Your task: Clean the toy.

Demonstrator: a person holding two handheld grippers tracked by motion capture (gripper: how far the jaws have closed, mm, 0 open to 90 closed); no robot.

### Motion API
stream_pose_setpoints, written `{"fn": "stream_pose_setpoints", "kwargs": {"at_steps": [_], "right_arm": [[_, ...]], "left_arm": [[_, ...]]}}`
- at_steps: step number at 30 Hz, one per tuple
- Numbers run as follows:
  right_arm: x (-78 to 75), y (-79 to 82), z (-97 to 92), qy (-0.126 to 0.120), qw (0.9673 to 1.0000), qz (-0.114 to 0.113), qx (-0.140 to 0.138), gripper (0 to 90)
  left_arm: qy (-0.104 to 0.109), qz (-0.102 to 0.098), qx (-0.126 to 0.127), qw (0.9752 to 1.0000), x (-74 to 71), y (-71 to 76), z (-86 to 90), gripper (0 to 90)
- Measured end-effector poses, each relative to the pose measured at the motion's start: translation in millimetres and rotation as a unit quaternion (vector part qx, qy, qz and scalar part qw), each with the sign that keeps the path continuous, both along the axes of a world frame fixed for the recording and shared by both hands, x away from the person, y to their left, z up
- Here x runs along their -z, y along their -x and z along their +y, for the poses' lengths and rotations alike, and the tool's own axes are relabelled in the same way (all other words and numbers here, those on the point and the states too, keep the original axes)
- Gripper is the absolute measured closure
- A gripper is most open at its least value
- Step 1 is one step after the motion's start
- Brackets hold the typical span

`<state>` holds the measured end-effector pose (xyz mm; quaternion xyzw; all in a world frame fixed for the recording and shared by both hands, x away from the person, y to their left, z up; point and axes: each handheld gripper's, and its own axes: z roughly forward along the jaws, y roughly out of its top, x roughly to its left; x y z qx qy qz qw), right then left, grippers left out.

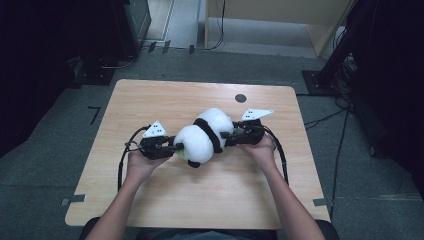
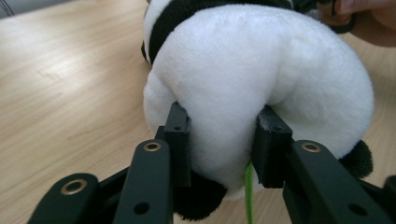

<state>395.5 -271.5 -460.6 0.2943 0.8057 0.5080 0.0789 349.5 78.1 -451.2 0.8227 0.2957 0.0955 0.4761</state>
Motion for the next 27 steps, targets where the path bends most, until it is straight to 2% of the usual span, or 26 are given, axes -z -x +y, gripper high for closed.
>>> {"fn": "stream_pose_setpoints", "kwargs": {"at_steps": [4, 7, 11, 17, 22, 24, 27], "right_arm": [[0.7, -1.2, -4.7, 0.002, 0.9998, 0.005, 0.018, 37.9], [-2.6, 0.5, -8.8, 0.000, 0.9993, -0.004, 0.037, 37.9], [-4.9, 2.3, -15.7, 0.001, 0.9987, 0.005, 0.052, 37.9], [-7.0, 5.5, -26.3, 0.004, 0.9971, 0.001, 0.075, 37.7], [-8.1, 12.0, -41.0, 0.005, 0.9942, -0.008, 0.107, 36.4], [-6.0, 14.3, -45.7, 0.003, 0.9931, -0.003, 0.117, 36.5], [3.1, 17.9, -51.3, -0.018, 0.9920, 0.016, 0.124, 37.5]], "left_arm": [[0.008, -0.013, -0.006, 0.9999, -4.3, 2.9, 1.9, 67.6], [0.024, -0.020, -0.010, 0.9995, -7.9, 5.3, 3.8, 68.4], [0.030, -0.032, -0.014, 0.9989, -11.4, 9.0, 3.2, 69.3], [0.040, -0.038, -0.022, 0.9982, -14.2, 10.6, 7.6, 69.2], [0.045, -0.041, -0.044, 0.9972, -15.2, 10.7, 12.1, 68.9], [0.047, -0.043, -0.054, 0.9965, -15.7, 10.7, 13.1, 68.9], [0.052, -0.044, -0.061, 0.9958, -16.0, 9.3, 14.2, 68.9]]}}
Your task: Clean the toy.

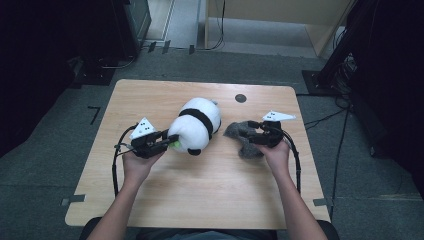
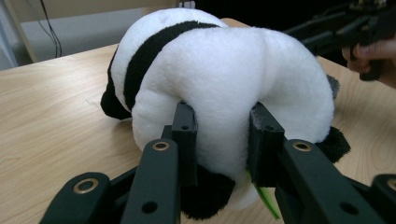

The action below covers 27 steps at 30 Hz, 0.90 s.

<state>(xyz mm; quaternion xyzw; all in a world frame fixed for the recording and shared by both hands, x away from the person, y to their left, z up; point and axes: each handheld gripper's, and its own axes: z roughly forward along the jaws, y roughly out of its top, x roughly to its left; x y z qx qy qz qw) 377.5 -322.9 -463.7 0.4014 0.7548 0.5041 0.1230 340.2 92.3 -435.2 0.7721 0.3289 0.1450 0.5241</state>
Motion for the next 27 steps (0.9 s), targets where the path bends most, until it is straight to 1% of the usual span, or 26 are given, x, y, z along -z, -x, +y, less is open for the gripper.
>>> {"fn": "stream_pose_setpoints", "kwargs": {"at_steps": [3, 5, 7, 10, 11, 12, 15, 17, 18, 19, 21, 24, 27], "right_arm": [[7.2, 1.1, 3.2, 0.029, 0.9994, 0.020, 0.003, 37.5], [11.1, 3.5, 6.3, 0.043, 0.9988, 0.021, 0.009, 37.5], [15.7, 4.4, 10.0, 0.072, 0.9969, 0.024, 0.018, 37.5], [25.0, 3.4, 14.9, 0.107, 0.9929, 0.043, 0.030, 37.8], [27.3, 2.7, 15.3, 0.109, 0.9926, 0.045, 0.030, 37.8], [29.8, 1.9, 15.7, 0.110, 0.9918, 0.054, 0.033, 37.9], [34.8, 0.1, 15.6, 0.112, 0.9902, 0.073, 0.041, 39.4], [36.9, -0.3, 15.7, 0.121, 0.9883, 0.082, 0.043, 48.3], [38.1, -0.6, 16.2, 0.132, 0.9863, 0.086, 0.048, 56.1], [39.0, -0.9, 16.0, 0.140, 0.9848, 0.091, 0.048, 65.8], [37.1, -1.2, 15.5, 0.140, 0.9840, 0.095, 0.056, 73.1], [30.9, -0.8, 16.6, 0.119, 0.9875, 0.086, 0.057, 75.8], [24.5, 1.5, 21.8, 0.111, 0.9902, 0.067, 0.050, 75.8]], "left_arm": [[0.005, 0.001, -0.006, 1.0000, -0.5, -0.9, 0.4, 69.0], [0.004, 0.004, -0.008, 0.9999, -0.5, -1.8, 0.8, 69.1], [0.004, 0.008, -0.009, 0.9999, -0.2, -2.1, 0.6, 69.5], [-0.003, 0.012, -0.006, 0.9999, 0.6, -1.8, 0.0, 69.9], [-0.007, 0.011, -0.004, 0.9999, 1.2, -1.6, -0.3, 69.8], [-0.010, 0.013, 0.000, 0.9999, 2.1, -1.8, -0.7, 69.4], [-0.017, 0.019, 0.006, 0.9997, 4.7, -2.1, -1.9, 67.8], [-0.017, 0.020, 0.006, 0.9996, 5.3, -1.8, -2.2, 67.6], [-0.017, 0.021, 0.006, 0.9996, 5.3, -1.6, -2.4, 67.7], [-0.016, 0.021, 0.006, 0.9996, 5.3, -1.4, -2.6, 67.7], [-0.014, 0.024, 0.010, 0.9996, 5.5, -1.1, -2.8, 68.1], [-0.016, 0.026, 0.012, 0.9995, 6.4, -1.3, -3.0, 68.3], [-0.017, 0.028, 0.012, 0.9994, 8.3, -1.0, -3.7, 67.5]]}}
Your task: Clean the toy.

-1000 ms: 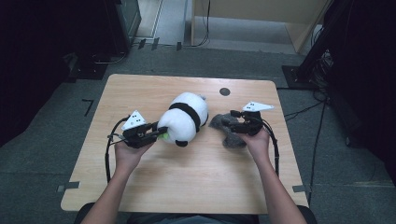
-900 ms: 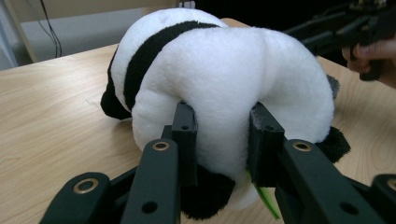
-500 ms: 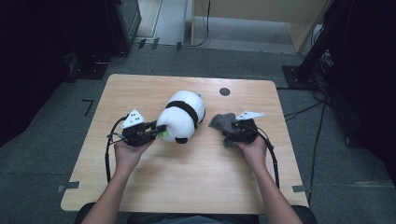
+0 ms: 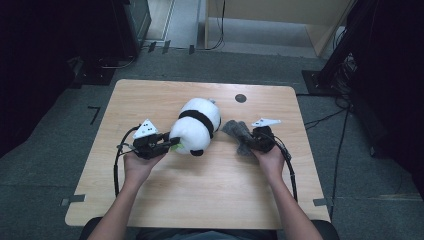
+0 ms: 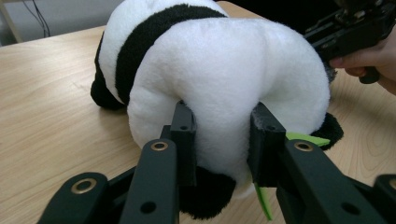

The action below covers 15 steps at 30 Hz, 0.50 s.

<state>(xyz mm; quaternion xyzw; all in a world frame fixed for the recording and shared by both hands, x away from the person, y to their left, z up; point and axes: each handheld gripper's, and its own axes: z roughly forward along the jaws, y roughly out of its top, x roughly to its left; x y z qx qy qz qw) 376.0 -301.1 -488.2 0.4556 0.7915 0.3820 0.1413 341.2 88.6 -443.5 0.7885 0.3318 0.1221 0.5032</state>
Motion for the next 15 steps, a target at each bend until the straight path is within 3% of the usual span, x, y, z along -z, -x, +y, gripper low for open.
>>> {"fn": "stream_pose_setpoints", "kwargs": {"at_steps": [2, 5, 9, 12, 15], "right_arm": [[-5.2, 2.1, 6.2, -0.010, 0.9998, -0.014, -0.009, 75.7], [-7.5, 3.2, 11.6, -0.004, 0.9997, -0.017, -0.016, 75.7], [-4.4, 2.1, 10.7, -0.003, 0.9998, -0.002, -0.020, 75.5], [-3.2, 1.3, 8.5, -0.001, 0.9998, 0.000, -0.020, 75.5], [-2.8, 1.2, 7.5, 0.000, 0.9998, 0.000, -0.020, 75.5]], "left_arm": [[-0.005, 0.005, -0.002, 1.0000, 2.1, 0.3, -0.8, 61.1], [-0.018, 0.012, 0.003, 0.9998, 7.3, 0.5, -2.6, 49.2], [-0.038, 0.022, 0.013, 0.9990, 17.3, 1.4, -5.3, 39.3], [-0.030, 0.032, 0.018, 0.9989, 22.3, 0.4, -5.5, 33.1], [-0.036, 0.035, 0.020, 0.9985, 26.6, -0.6, -7.2, 24.4]]}}
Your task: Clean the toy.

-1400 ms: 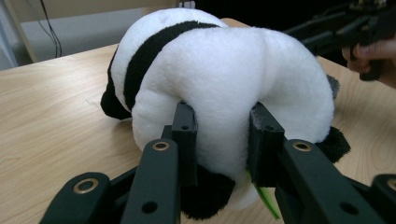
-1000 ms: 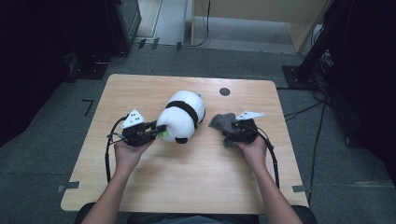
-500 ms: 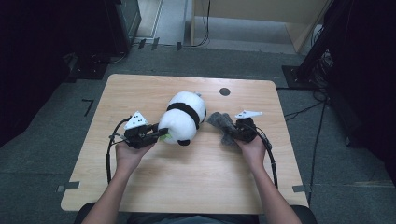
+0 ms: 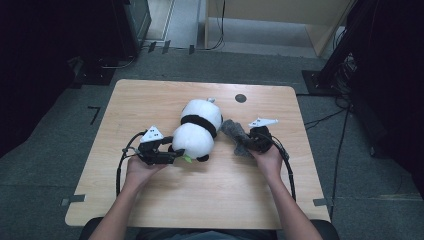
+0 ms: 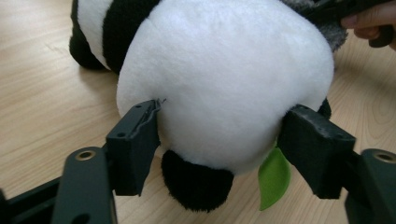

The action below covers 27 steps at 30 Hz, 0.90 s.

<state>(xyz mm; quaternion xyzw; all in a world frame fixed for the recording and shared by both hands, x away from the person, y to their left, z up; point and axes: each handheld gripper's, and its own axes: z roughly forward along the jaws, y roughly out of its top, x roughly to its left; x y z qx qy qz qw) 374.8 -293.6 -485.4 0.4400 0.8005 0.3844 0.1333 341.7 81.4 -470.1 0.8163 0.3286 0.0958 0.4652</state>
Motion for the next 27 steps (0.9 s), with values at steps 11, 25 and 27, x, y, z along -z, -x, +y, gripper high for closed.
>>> {"fn": "stream_pose_setpoints", "kwargs": {"at_steps": [11, 25, 27], "right_arm": [[5.2, -1.2, -1.5, -0.006, 0.9997, 0.021, -0.007, 74.3], [8.4, -1.2, 3.0, -0.009, 0.9992, 0.032, -0.021, 73.9], [8.2, -1.1, 2.8, -0.009, 0.9992, 0.033, -0.021, 73.9]], "left_arm": [[0.032, 0.004, 0.021, 0.9993, 12.8, -8.0, 1.9, 12.1], [0.042, 0.023, 0.040, 0.9981, 19.1, -13.0, 3.0, 47.5], [0.035, 0.017, 0.039, 0.9985, 17.8, -11.8, 1.5, 54.0]]}}
